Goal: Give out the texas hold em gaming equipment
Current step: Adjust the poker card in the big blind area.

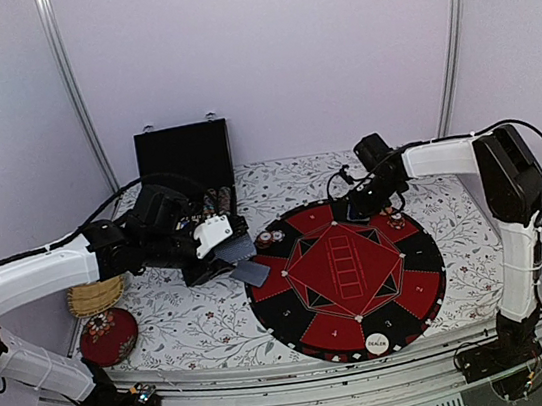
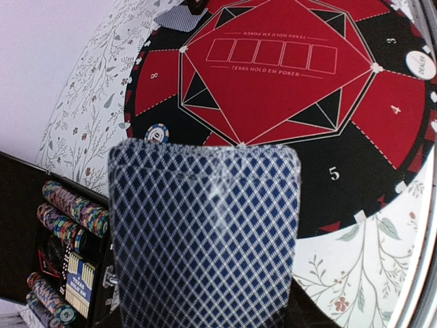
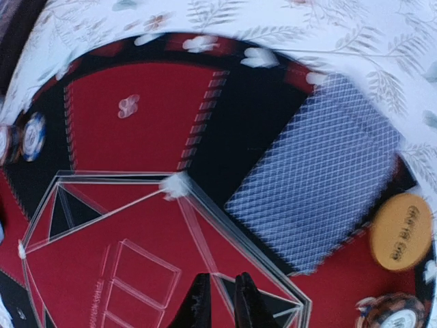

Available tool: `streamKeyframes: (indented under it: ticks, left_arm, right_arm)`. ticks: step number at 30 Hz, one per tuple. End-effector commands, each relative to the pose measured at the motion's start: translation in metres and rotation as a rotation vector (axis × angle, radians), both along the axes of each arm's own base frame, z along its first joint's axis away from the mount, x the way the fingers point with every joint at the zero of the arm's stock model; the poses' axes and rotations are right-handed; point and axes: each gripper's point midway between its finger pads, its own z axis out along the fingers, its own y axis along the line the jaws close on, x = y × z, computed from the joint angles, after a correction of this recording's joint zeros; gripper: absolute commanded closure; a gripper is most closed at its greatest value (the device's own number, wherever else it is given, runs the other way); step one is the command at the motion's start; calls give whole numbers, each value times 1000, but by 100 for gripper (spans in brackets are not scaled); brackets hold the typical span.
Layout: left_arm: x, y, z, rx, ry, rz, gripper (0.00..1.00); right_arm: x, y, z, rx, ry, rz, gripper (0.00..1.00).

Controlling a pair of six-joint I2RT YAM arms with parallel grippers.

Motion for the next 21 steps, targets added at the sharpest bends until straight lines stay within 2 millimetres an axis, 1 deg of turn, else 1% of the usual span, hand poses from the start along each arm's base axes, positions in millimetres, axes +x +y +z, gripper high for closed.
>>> streamKeyframes:
  ticks: [1, 5, 12, 15, 21]
  left_arm:
    - [-4, -2, 5, -12, -22, -17, 49]
    - [-4, -2, 4, -10, -21, -17, 49]
    - [-4, -1, 6, -11, -26, -15, 49]
    - [-4, -1, 5, -10, -26, -14, 49]
    - [-4, 0, 6, -10, -27, -14, 49]
  right_arm:
    - [-10, 23, -19, 11, 74, 91, 96]
    - [-5, 23, -34, -8, 99, 86, 97]
    - [9, 10, -55, -115, 105, 44, 97]
    - [18, 4, -56, -135, 91, 13, 97]
    - [32, -7, -47, -149, 58, -28, 98]
